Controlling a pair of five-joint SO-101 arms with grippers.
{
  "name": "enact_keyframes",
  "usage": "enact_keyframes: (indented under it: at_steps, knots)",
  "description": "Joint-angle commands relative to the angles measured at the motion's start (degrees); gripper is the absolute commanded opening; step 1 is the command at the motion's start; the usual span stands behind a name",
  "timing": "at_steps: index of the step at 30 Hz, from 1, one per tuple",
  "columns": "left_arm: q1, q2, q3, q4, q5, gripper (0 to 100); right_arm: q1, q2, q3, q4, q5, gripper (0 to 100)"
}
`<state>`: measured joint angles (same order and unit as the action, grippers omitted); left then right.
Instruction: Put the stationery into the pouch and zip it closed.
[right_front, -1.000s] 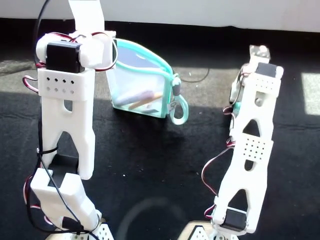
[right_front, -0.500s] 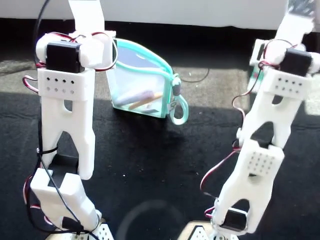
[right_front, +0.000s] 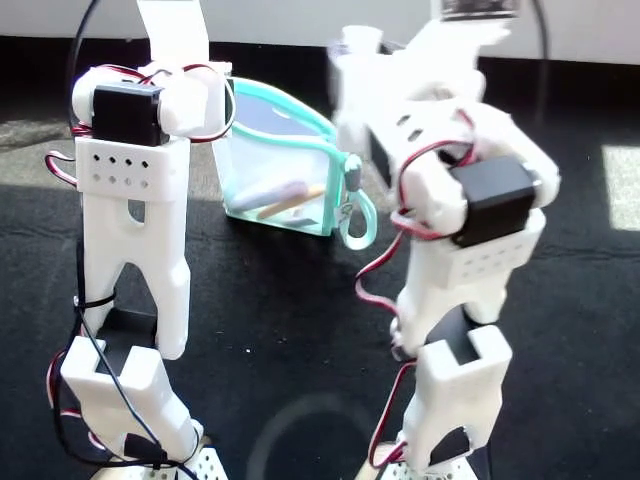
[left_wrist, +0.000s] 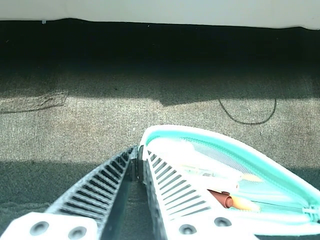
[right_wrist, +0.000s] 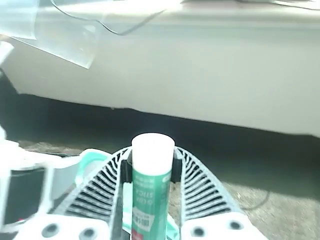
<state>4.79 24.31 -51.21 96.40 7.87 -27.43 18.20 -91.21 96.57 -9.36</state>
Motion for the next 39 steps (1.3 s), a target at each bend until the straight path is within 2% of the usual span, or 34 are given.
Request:
enact_keyframes:
  at_steps: [1, 8, 21, 29, 33, 39]
  knots:
    - [0.31, 4.53, 1.19, 2.9, 0.35, 1, -3.21, -1.98, -1.01, -6.46, -0.62, 0.5]
    - [0.31, 4.53, 1.1, 2.9, 0.35, 1, -5.32, 6.46, -1.19, -15.96, -0.62, 0.5]
    - [0.31, 4.53, 0.92, 2.81, 0.35, 1, -4.26, 20.44, -1.71, -18.86, -0.62, 0.5]
    - [0.31, 4.53, 0.84, 2.81, 0.35, 1, -4.44, 21.23, -4.53, -11.65, -0.44, 0.5]
    - [0.31, 4.53, 0.84, 2.81, 0.35, 1, -5.05, 21.85, -10.51, -4.09, 3.69, 0.5]
    - [0.31, 4.53, 0.92, 2.02, 0.44, 1, -5.49, 22.37, -10.15, 0.75, 3.87, 0.5]
